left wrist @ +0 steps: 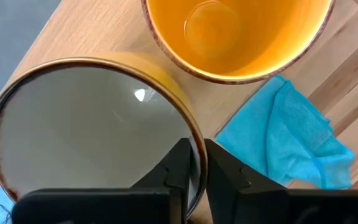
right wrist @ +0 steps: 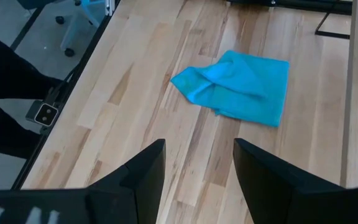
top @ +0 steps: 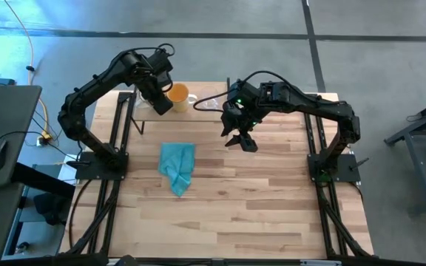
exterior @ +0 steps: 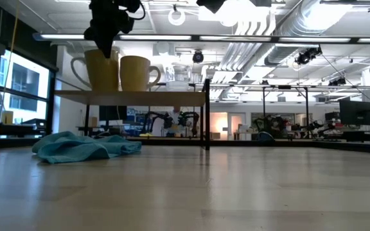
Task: Stack small to large cups/mugs on shelf
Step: Put the white mug on the shelf
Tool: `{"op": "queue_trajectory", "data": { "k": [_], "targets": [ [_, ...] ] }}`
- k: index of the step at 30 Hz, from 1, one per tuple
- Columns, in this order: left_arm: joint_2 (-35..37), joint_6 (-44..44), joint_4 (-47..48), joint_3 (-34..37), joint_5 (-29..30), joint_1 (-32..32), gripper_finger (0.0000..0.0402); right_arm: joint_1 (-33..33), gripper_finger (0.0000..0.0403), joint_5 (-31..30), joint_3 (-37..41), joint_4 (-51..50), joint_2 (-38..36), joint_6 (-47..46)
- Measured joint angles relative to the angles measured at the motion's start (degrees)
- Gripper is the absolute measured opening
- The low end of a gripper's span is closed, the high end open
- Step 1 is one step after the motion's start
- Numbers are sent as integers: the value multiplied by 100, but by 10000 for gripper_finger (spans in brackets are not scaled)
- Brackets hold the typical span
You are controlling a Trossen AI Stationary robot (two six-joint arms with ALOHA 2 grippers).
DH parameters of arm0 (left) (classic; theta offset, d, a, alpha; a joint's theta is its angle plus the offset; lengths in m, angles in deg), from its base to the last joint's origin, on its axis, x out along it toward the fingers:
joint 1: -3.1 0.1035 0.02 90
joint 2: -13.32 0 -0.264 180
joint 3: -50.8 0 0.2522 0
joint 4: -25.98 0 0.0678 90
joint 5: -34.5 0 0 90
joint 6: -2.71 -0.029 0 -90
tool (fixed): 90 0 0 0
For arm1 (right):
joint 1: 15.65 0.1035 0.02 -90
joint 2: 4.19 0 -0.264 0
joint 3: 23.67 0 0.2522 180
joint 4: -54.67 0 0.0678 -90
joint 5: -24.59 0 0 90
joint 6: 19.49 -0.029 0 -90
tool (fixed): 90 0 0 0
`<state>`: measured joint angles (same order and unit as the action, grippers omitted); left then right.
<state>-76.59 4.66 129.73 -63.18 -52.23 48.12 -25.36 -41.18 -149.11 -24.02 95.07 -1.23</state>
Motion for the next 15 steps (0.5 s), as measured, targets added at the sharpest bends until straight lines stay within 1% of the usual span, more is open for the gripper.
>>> {"op": "queue_trajectory", "data": {
  "k": [15],
  "targets": [
    [-1,4,2,0,17,0,32,0,181,136,0,-17,0,22]
  ]
}}
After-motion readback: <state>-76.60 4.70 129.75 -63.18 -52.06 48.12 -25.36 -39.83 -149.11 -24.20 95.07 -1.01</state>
